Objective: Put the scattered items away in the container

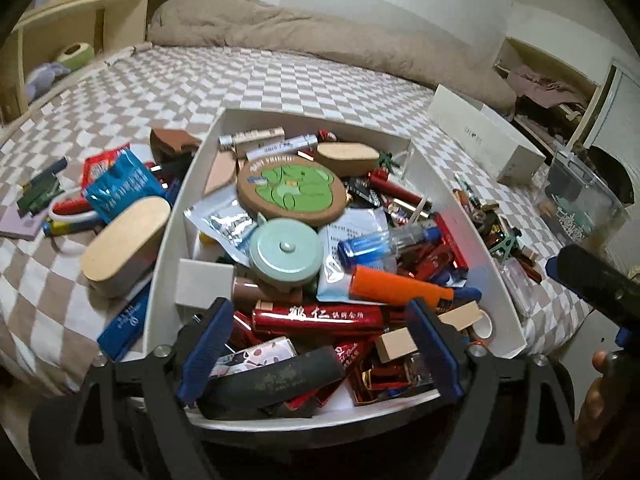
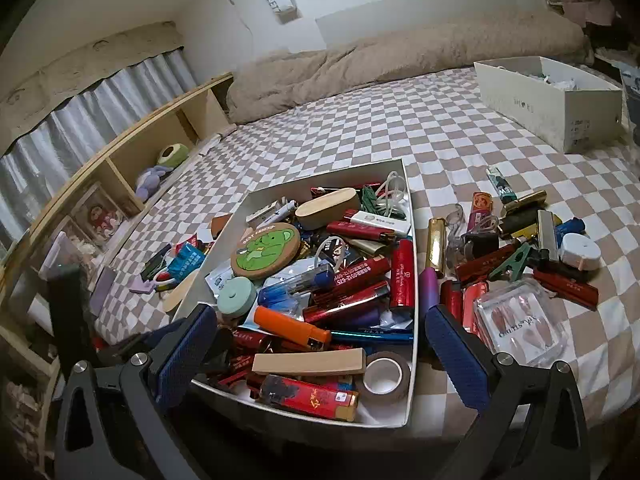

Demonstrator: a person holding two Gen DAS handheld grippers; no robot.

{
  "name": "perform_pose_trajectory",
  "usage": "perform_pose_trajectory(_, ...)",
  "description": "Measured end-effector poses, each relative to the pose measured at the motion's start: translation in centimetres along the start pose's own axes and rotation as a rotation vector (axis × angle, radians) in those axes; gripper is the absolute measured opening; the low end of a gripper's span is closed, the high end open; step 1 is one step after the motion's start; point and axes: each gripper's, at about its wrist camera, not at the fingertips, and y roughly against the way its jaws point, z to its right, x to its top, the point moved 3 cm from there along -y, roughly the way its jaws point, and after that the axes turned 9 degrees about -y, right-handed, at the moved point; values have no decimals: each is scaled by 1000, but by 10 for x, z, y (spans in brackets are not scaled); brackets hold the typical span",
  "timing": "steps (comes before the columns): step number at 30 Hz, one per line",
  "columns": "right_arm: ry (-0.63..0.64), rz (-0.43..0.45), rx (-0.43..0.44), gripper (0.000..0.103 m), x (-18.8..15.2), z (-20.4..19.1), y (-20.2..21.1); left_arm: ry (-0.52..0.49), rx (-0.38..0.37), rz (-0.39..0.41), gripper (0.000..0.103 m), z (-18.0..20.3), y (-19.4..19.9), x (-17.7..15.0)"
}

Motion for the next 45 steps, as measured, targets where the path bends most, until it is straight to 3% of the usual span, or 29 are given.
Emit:
perform_pose_trajectory(24, 42, 51, -73, 103, -14, -5, 28, -27, 61, 86, 91, 4, 53, 3)
perform_pose_trajectory(28, 67, 65, -88, 103, -16, -9, 32, -33, 79, 107, 99, 4, 62, 1)
perform_pose_trajectory(38, 104, 86, -162, 103, -22, -10, 36, -33, 108, 131, 103, 1, 76, -1)
perform_pose_trajectory(45, 133, 96, -187, 103, -25, -13, 37, -28, 136, 102, 103, -3, 76, -6)
